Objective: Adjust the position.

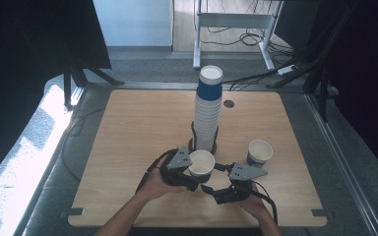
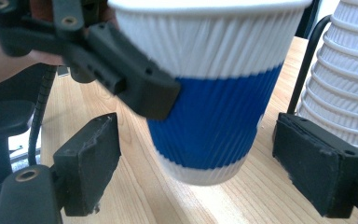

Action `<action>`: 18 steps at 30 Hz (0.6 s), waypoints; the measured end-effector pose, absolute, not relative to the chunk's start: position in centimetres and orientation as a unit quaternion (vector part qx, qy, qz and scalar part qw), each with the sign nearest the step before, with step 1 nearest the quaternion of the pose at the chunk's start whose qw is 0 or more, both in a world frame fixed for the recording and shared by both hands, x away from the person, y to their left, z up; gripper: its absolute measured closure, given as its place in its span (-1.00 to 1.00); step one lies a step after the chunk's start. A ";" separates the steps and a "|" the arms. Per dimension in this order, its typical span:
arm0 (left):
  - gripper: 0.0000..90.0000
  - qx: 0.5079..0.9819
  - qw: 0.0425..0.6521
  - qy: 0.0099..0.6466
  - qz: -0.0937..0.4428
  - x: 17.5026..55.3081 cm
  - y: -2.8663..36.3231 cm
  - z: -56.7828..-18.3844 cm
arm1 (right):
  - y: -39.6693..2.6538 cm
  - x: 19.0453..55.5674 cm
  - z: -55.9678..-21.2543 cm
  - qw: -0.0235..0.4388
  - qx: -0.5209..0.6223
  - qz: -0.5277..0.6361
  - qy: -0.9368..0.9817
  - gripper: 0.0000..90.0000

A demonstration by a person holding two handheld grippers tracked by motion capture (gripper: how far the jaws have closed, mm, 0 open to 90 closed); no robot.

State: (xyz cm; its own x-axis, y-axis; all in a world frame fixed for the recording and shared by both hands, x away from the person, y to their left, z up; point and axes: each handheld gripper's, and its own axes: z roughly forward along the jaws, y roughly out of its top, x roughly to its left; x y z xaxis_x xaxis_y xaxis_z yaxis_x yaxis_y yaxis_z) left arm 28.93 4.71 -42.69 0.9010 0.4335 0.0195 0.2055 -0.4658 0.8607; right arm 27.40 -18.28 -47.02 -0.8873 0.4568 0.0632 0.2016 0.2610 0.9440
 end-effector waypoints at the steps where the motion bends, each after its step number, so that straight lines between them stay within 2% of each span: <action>1: -0.54 0.850 0.478 0.186 0.120 28.9 4.6 -42.7 | -18.3 27.4 -47.0 0.111 0.210 0.571 0.786 -0.66; 12: -0.55 0.860 0.471 0.162 0.109 28.6 3.9 -42.7 | -17.1 27.7 -47.4 0.118 0.202 0.554 0.799 -0.66; 18: -0.55 0.864 0.468 0.157 0.102 28.5 3.5 -43.0 | -16.8 27.6 -47.6 0.127 0.201 0.545 0.804 -0.53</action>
